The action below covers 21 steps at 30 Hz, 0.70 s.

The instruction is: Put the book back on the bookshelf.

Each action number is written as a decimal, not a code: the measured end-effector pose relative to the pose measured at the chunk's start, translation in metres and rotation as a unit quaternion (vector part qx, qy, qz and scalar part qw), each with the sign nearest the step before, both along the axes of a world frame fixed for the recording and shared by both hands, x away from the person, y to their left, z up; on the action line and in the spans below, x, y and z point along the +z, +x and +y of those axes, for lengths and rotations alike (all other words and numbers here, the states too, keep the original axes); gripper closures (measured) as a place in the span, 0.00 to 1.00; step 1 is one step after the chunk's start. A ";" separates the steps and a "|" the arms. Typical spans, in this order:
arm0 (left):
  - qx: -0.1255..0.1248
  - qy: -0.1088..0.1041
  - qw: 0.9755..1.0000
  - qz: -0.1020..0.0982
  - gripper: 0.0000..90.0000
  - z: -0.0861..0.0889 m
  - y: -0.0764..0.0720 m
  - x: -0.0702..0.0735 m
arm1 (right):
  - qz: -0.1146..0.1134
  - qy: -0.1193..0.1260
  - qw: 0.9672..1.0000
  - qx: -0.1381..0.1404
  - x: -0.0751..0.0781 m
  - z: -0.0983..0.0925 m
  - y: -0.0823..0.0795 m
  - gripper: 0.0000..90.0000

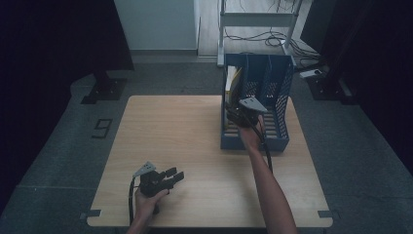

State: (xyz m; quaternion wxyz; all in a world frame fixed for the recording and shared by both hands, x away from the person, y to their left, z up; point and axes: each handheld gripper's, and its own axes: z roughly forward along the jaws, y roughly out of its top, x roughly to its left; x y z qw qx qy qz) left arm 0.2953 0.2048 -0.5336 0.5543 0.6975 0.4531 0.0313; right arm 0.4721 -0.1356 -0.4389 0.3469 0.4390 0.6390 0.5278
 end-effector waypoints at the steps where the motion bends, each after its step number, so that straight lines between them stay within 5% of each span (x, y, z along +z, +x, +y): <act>1: 0.000 0.000 1.000 0.000 0.55 0.000 0.000 0.000 | 0.000 0.000 1.000 0.000 0.000 0.000 0.000 0.45; 21: -0.001 0.004 1.000 0.000 0.55 -0.002 -0.001 -0.001 | 0.016 -0.015 1.000 0.017 -0.012 -0.020 -0.033 0.46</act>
